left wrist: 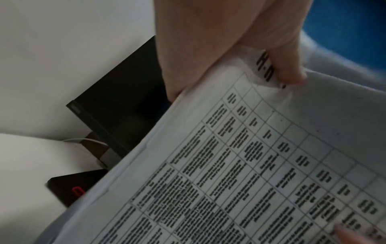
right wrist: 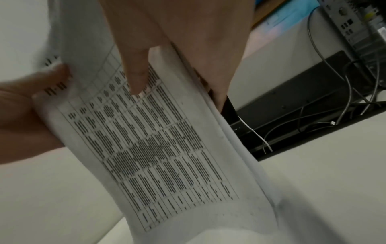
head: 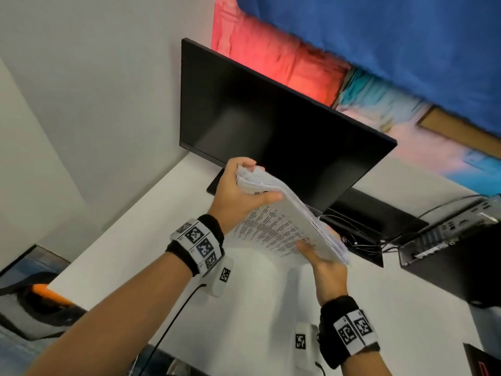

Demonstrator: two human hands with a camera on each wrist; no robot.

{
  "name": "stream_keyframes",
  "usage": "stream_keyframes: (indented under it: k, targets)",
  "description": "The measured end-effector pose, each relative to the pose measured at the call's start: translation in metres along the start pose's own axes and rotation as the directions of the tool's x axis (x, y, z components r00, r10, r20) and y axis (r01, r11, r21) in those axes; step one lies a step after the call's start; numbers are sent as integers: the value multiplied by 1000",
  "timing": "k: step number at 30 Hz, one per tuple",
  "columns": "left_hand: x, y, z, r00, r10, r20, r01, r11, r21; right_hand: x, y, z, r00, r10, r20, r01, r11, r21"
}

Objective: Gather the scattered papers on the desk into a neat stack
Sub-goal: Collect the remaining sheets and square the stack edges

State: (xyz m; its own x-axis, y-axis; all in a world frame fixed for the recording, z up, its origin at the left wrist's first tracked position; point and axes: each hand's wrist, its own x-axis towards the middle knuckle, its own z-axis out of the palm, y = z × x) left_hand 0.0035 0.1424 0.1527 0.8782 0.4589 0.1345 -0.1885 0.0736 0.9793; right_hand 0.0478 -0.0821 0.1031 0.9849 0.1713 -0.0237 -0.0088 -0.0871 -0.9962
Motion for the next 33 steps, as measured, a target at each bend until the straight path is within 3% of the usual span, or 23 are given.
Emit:
stream_keyframes:
  k: [6,10,12,14,16,19,22,24,25,26,28,30,33]
  targets:
    - [21,3,6,999,-32,10,31,994,105,26,16,-5,998,67,-13,-67,998,-11]
    - [29,10,-3,991,-103,-87,86,979,-183,30,42,-20,938,336,-86,-338,941,-8]
    - [35,6,-10,978,-188,-95,136,908,-397,30,51,-26,902,428,-49,-411,889,200]
    - [36,-5,-13,961,-275,-21,219,806,-550,34,55,-32,900,435,1,-388,803,453]
    - [34,-19,-13,947,-314,68,293,756,-585,36,46,-39,920,390,26,-341,768,542]
    - [39,-27,-33,943,-315,106,320,776,-543,44,25,-55,951,309,2,-267,819,507]
    - [53,-17,-67,945,-326,28,324,917,-234,41,-8,-69,974,220,-60,-191,931,310]
    - [56,-14,-71,939,-339,57,336,940,50,39,-23,-70,992,106,-72,-96,986,134]
    - [56,-16,-66,944,-322,73,315,944,102,37,-28,-67,997,44,-67,-38,995,89]
    - [53,-19,-57,959,-279,51,274,957,96,33,-32,-60,998,-12,-62,15,998,60]
    - [45,-28,-39,978,-171,-122,174,985,15,25,-37,-47,991,-104,-85,109,993,51]
    - [38,-38,-28,957,-106,-268,98,994,-45,21,-34,-35,979,-173,-110,179,983,49]
    - [30,-58,-21,944,-123,-308,116,992,-42,22,-7,-30,979,-165,-122,170,985,29]
